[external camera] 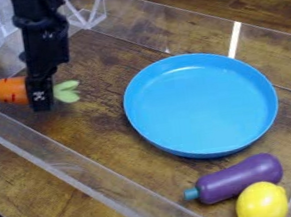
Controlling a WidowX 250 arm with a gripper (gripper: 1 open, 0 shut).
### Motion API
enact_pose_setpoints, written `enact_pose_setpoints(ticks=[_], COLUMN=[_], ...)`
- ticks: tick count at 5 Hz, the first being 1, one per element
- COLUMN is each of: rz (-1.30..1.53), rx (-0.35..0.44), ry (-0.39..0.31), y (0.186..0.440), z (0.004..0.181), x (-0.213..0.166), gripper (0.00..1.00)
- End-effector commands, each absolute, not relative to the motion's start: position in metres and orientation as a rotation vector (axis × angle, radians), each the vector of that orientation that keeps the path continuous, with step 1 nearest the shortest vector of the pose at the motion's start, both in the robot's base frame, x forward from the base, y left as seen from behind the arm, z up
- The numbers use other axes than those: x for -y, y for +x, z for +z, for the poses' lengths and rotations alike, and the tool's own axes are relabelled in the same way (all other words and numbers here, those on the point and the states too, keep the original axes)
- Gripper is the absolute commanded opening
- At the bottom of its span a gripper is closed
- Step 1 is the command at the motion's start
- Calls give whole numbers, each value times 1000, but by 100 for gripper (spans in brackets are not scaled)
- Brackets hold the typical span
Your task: Put the carrot on the blue tray
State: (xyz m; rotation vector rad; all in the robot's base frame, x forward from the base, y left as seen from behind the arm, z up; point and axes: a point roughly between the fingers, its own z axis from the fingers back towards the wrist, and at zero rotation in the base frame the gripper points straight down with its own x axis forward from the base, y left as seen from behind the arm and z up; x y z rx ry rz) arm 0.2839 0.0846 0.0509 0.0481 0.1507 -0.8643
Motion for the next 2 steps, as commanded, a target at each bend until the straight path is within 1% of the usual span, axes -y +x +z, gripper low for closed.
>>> enact_pose_setpoints(ticks=[1,2], rz=[-885,-915], rx=[-74,-72], ry=[115,137], y=[301,306], z=[90,107], x=[-69,-54], gripper=[0,0])
